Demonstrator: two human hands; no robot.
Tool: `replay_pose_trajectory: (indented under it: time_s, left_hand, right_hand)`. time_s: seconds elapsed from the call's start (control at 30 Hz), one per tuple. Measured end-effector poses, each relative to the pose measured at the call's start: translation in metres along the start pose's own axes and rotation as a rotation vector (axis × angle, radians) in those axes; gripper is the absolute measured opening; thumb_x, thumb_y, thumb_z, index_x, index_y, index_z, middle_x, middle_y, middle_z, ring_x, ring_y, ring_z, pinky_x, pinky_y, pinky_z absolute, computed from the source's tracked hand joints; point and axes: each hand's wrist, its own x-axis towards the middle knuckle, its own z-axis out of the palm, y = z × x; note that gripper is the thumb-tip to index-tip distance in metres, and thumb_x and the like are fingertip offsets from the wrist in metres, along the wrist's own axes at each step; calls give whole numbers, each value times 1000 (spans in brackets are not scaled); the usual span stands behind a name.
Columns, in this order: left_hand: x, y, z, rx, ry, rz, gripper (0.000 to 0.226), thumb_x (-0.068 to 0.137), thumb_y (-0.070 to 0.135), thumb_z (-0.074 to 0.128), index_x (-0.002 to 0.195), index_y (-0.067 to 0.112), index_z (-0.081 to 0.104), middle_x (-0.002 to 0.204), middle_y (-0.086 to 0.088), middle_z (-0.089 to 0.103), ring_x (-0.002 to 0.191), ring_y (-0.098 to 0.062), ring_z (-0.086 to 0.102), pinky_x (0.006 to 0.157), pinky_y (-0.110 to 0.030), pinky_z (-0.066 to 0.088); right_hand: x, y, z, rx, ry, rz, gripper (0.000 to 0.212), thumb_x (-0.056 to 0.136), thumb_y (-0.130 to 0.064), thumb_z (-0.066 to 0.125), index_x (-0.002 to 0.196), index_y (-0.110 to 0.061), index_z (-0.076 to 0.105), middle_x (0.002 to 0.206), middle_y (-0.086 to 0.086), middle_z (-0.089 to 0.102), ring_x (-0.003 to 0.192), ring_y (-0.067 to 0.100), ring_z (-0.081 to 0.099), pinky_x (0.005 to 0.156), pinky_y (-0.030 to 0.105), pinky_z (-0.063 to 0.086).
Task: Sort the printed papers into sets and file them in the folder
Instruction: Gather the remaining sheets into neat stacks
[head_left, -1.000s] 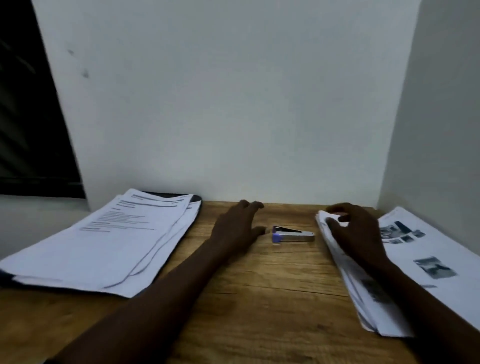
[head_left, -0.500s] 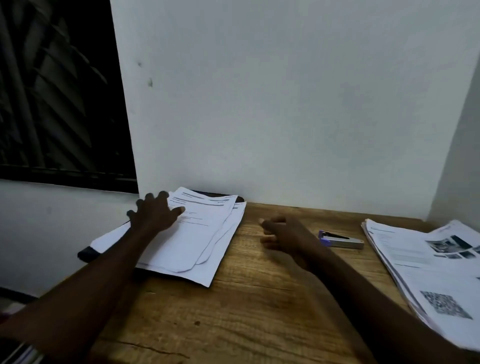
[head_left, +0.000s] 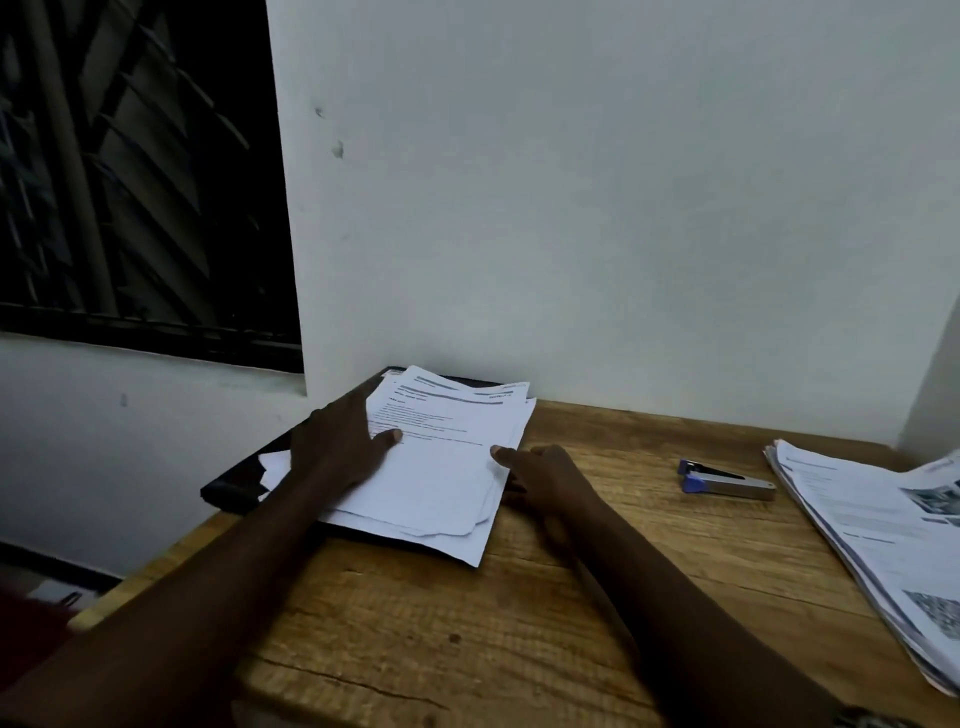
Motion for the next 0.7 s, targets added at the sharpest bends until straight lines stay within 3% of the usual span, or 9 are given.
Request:
replay_pose_trajectory:
  time_s: [0.1, 0.23, 0.3, 0.4, 0.53, 0.63, 0.7]
  left_hand:
    - [1, 6, 17, -114, -1, 94, 72, 82, 59, 58, 145, 35, 35, 144, 1, 50, 129, -27, 48, 105, -42, 41]
    - [-2, 25, 32, -258, -97, 35, 93, 68, 79, 38, 146, 29, 34, 149, 0, 44, 135, -27, 42, 109, -47, 37]
    - [-1, 29, 37, -307, -98, 57, 95, 65, 81, 35, 148, 33, 31, 150, 3, 42, 136, -24, 41, 109, -47, 37]
    - [5, 36, 34, -405, -133, 149, 89, 68, 74, 43, 148, 39, 29, 147, 7, 45, 134, -21, 44, 107, -44, 40]
    - [6, 53, 21, -744, -191, 112, 97, 60, 71, 66, 133, 10, 50, 125, -3, 63, 115, -21, 61, 96, -35, 50]
    - [-7, 78, 0, -922, -132, 4, 69, 65, 59, 80, 114, 15, 57, 106, 1, 70, 96, -19, 68, 86, -43, 56]
    - [-15, 103, -16, -1064, -75, 51, 44, 68, 46, 82, 100, 21, 64, 99, -2, 74, 92, -24, 71, 83, -45, 58]
  right_hand:
    - [-9, -1, -5, 119, -32, -17, 32, 86, -17, 69, 114, -6, 62, 112, 6, 69, 95, 22, 68, 72, 29, 56]
    - [-21, -5, -14, 291, -84, 18, 25, 90, 2, 57, 114, 2, 62, 110, 16, 70, 94, 30, 68, 85, 38, 55]
    - [-24, -9, -21, 265, -79, 72, 23, 89, 8, 52, 109, 7, 61, 102, 19, 69, 85, 32, 66, 74, 38, 56]
    - [-28, -14, -41, 223, -72, 114, 29, 89, 10, 50, 117, 12, 56, 113, 26, 65, 89, 34, 63, 71, 39, 54]
    - [-34, -28, -73, 190, -114, 17, 22, 90, 5, 57, 111, 0, 63, 113, 20, 68, 101, 37, 66, 89, 48, 53]
    - [-46, -45, -103, 100, -90, -188, 25, 89, 3, 60, 112, -3, 64, 104, 15, 72, 89, 28, 72, 78, 39, 59]
    - [-55, -57, -124, 36, 30, -344, 25, 86, 0, 65, 108, -10, 67, 106, 13, 72, 91, 29, 70, 85, 43, 57]
